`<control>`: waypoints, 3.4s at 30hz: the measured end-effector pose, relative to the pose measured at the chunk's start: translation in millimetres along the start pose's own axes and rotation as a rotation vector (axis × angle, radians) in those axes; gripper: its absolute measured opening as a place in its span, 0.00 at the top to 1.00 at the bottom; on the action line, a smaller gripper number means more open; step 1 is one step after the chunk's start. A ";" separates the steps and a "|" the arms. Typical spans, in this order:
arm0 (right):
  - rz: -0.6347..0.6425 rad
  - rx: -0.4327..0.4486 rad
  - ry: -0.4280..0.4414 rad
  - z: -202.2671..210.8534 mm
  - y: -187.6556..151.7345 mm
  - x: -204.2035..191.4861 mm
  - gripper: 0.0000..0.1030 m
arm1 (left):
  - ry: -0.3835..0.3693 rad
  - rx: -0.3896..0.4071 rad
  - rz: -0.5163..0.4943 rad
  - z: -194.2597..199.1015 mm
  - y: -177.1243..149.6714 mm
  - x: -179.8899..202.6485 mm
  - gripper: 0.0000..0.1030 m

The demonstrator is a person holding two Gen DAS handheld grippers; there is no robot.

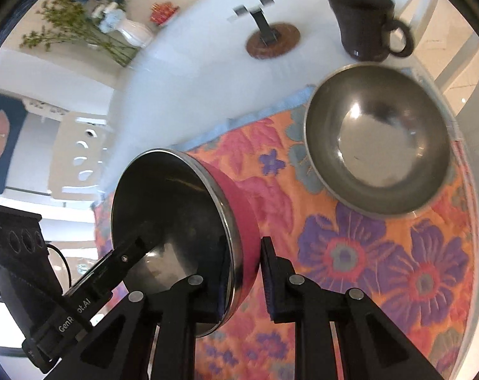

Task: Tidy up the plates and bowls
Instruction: 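Lift the pink-sided steel bowl and carry it over the pink cartoon bowl, then lower the steel bowl into the pink cartoon bowl and open both grippers, then move both grippers to the blue-sided steel bowl and grasp its rim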

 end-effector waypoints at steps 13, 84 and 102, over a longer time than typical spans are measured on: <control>0.046 0.064 -0.038 96.3 -106.9 -8.5 0.81 | -0.073 0.018 -0.167 76.5 -99.2 60.9 0.78; 0.040 0.159 0.054 166.1 -205.2 35.9 0.74 | -0.035 -0.013 -0.397 77.2 -133.9 111.5 0.70; -0.072 0.393 -0.057 163.2 -23.6 86.3 0.38 | -0.081 0.021 -0.221 -18.5 17.3 102.4 0.42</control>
Point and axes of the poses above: each gripper's, at about its wrist camera, not at the fingertips, and z roughly against the way its jaws point, x to its right, y to its top, the point moved 3 cm from there along -z, roughly the way its jaws point, and after that the axes turned 1 degree about -y, right-handed, at the moved point
